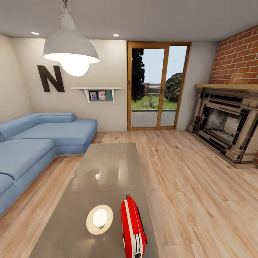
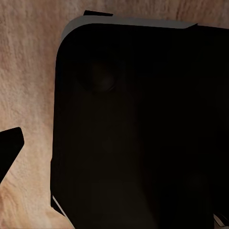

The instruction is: Turn on the radio receiver that's on the table in the living room.

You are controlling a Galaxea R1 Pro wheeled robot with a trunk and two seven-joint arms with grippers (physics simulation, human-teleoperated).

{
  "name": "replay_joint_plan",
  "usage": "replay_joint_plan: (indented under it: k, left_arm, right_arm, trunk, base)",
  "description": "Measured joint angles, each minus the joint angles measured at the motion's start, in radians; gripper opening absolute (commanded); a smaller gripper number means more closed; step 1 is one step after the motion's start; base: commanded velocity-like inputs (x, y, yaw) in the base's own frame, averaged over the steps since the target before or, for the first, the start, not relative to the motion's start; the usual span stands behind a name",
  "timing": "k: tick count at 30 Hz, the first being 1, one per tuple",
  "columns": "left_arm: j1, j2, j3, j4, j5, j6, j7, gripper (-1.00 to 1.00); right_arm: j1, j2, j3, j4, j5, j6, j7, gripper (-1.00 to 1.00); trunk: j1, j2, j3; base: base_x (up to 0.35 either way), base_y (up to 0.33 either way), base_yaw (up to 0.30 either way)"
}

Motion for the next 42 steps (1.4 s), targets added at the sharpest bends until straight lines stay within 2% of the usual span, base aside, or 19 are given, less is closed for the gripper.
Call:
replay_joint_plan:
  k: [42]
  left_arm:
    - [0.000, -0.006, 0.001, 0.000, 0.000, 0.001, 0.000, 1.00]
  right_arm:
    - [0.000, 0.000, 0.000, 0.000, -0.003, 0.014, 0.002, 1.00]
  trunk:
    - [0.000, 0.000, -0.001]
  base:
    - [0.000, 0.000, 0.016]
